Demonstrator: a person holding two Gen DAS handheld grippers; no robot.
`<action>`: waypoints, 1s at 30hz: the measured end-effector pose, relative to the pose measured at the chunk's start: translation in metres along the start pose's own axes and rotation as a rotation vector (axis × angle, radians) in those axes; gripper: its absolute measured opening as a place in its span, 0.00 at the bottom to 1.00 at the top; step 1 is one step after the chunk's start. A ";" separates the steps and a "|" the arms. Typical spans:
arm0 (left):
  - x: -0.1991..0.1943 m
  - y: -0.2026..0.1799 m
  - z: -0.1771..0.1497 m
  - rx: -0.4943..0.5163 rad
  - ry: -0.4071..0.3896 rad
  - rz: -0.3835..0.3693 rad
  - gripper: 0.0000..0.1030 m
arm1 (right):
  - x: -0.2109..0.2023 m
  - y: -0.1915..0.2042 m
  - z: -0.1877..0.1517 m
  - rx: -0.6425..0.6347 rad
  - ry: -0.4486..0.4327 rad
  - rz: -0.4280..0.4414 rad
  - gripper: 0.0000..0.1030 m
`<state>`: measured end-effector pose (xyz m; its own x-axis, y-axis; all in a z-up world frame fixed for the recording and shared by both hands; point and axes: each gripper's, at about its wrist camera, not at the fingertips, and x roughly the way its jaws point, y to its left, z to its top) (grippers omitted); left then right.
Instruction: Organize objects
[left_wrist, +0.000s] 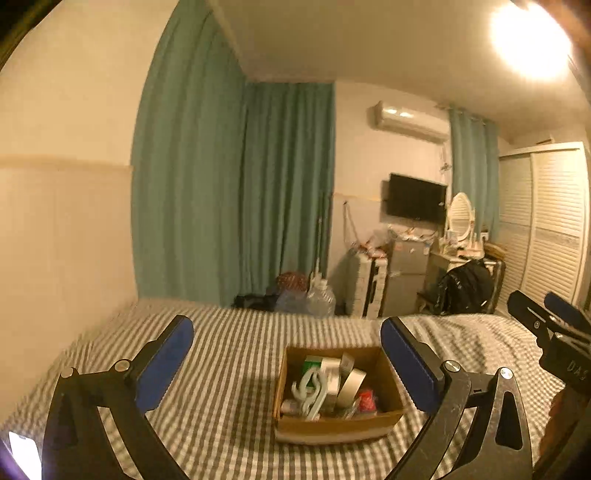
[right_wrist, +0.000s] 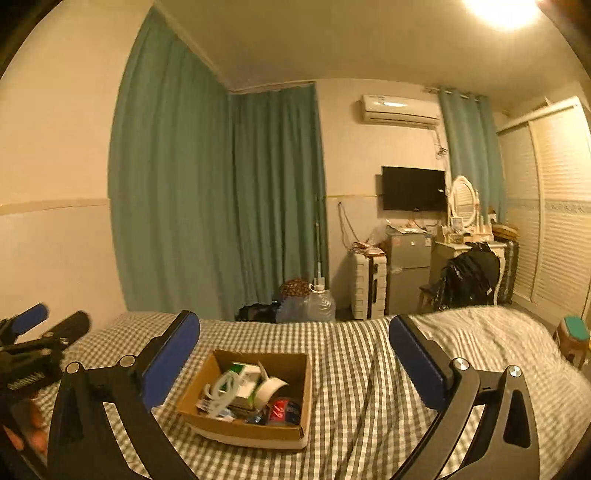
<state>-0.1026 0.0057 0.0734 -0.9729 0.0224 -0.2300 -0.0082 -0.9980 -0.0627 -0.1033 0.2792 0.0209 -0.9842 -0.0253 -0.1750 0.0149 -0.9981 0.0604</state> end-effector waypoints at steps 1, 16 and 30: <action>0.009 0.002 -0.013 -0.003 0.029 0.005 1.00 | 0.007 -0.004 -0.009 0.004 0.025 -0.006 1.00; 0.038 -0.006 -0.069 0.046 0.134 0.052 1.00 | 0.058 -0.002 -0.069 -0.032 0.204 0.041 1.00; 0.031 -0.010 -0.069 0.055 0.138 0.035 1.00 | 0.046 -0.004 -0.065 -0.029 0.195 0.041 1.00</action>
<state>-0.1170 0.0207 -0.0002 -0.9319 -0.0082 -0.3625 0.0087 -1.0000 0.0002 -0.1373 0.2783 -0.0517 -0.9300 -0.0735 -0.3602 0.0620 -0.9971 0.0436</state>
